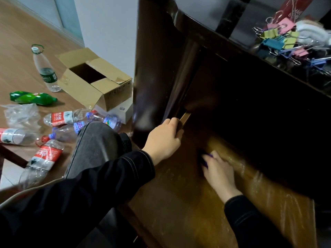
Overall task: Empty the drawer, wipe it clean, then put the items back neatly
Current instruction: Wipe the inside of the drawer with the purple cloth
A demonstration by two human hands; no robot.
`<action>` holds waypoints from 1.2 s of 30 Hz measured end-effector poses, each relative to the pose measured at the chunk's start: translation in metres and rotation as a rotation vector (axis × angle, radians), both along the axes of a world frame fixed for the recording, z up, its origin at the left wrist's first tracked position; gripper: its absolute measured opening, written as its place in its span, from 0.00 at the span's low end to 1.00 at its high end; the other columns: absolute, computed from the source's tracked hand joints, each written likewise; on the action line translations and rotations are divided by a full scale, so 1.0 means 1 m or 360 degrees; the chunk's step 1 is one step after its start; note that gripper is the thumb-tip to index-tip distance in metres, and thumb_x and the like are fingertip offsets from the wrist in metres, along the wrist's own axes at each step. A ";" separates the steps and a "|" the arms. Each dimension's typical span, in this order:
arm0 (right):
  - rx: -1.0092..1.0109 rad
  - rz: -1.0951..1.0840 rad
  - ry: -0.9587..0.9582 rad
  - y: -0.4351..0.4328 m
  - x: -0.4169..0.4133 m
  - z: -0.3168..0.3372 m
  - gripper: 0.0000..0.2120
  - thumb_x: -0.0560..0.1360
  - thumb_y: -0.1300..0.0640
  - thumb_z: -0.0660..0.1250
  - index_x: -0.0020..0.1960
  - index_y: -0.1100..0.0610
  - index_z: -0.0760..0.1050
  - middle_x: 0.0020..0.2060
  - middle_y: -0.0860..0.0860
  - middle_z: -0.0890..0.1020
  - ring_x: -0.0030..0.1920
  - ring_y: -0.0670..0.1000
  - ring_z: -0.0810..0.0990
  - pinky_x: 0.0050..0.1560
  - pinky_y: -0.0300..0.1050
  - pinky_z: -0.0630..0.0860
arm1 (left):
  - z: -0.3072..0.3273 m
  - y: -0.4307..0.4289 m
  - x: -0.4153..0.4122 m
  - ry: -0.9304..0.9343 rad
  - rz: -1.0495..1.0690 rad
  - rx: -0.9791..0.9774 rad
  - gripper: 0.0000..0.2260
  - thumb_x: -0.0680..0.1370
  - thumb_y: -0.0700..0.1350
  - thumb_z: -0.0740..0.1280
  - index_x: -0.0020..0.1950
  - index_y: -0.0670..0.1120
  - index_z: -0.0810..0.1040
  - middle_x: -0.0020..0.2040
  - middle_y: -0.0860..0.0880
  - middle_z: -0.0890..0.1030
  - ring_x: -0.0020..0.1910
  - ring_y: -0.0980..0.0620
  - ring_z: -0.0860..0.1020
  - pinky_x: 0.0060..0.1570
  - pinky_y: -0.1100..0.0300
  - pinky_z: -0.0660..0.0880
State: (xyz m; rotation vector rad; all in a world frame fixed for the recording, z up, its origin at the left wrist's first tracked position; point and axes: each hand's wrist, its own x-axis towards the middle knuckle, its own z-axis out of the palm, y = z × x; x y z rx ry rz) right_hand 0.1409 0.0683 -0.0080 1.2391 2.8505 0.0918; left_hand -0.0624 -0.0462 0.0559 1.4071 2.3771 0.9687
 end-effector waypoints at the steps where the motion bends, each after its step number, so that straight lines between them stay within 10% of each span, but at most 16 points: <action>1: -0.0026 0.0053 -0.0004 0.002 0.001 0.001 0.20 0.79 0.48 0.68 0.71 0.47 0.74 0.61 0.47 0.75 0.47 0.51 0.82 0.41 0.42 0.79 | 0.000 0.000 0.000 -0.0004 -0.0006 -0.0003 0.14 0.82 0.52 0.60 0.65 0.47 0.70 0.56 0.48 0.76 0.50 0.43 0.78 0.47 0.52 0.73; 7: -0.0146 -0.0265 0.0160 0.026 -0.021 0.019 0.18 0.80 0.50 0.68 0.69 0.47 0.76 0.63 0.49 0.77 0.55 0.52 0.82 0.46 0.44 0.77 | -0.002 0.000 0.000 -0.0015 0.0002 -0.0023 0.13 0.82 0.53 0.60 0.64 0.49 0.70 0.55 0.49 0.76 0.51 0.44 0.77 0.49 0.50 0.74; 13: -0.0293 0.0358 0.0044 -0.038 -0.019 -0.006 0.21 0.78 0.50 0.70 0.70 0.38 0.74 0.71 0.51 0.73 0.59 0.55 0.82 0.56 0.50 0.82 | -0.002 0.001 0.000 -0.0052 0.0005 -0.0030 0.13 0.81 0.53 0.60 0.63 0.48 0.71 0.55 0.48 0.77 0.55 0.41 0.77 0.52 0.49 0.73; 17: -0.0292 0.0037 0.0149 -0.015 -0.037 0.017 0.17 0.80 0.47 0.67 0.68 0.42 0.76 0.64 0.46 0.74 0.49 0.52 0.83 0.42 0.43 0.78 | 0.001 0.000 -0.001 -0.0089 0.0013 -0.0035 0.13 0.81 0.53 0.61 0.63 0.48 0.71 0.56 0.47 0.77 0.55 0.42 0.77 0.52 0.49 0.74; 20: -0.0212 0.0144 0.0012 -0.038 -0.050 0.017 0.18 0.81 0.49 0.66 0.70 0.44 0.74 0.69 0.52 0.73 0.57 0.55 0.81 0.56 0.49 0.79 | 0.003 -0.001 0.000 -0.0085 0.0010 -0.0048 0.13 0.81 0.52 0.61 0.62 0.47 0.71 0.56 0.47 0.77 0.56 0.41 0.77 0.53 0.48 0.73; 36: -0.0501 0.0800 0.0096 -0.097 -0.046 0.011 0.18 0.84 0.54 0.59 0.71 0.42 0.73 0.64 0.47 0.76 0.57 0.53 0.79 0.57 0.41 0.74 | 0.004 -0.001 0.001 -0.0084 0.0017 -0.0047 0.12 0.81 0.52 0.61 0.61 0.47 0.71 0.54 0.47 0.77 0.54 0.43 0.77 0.51 0.50 0.72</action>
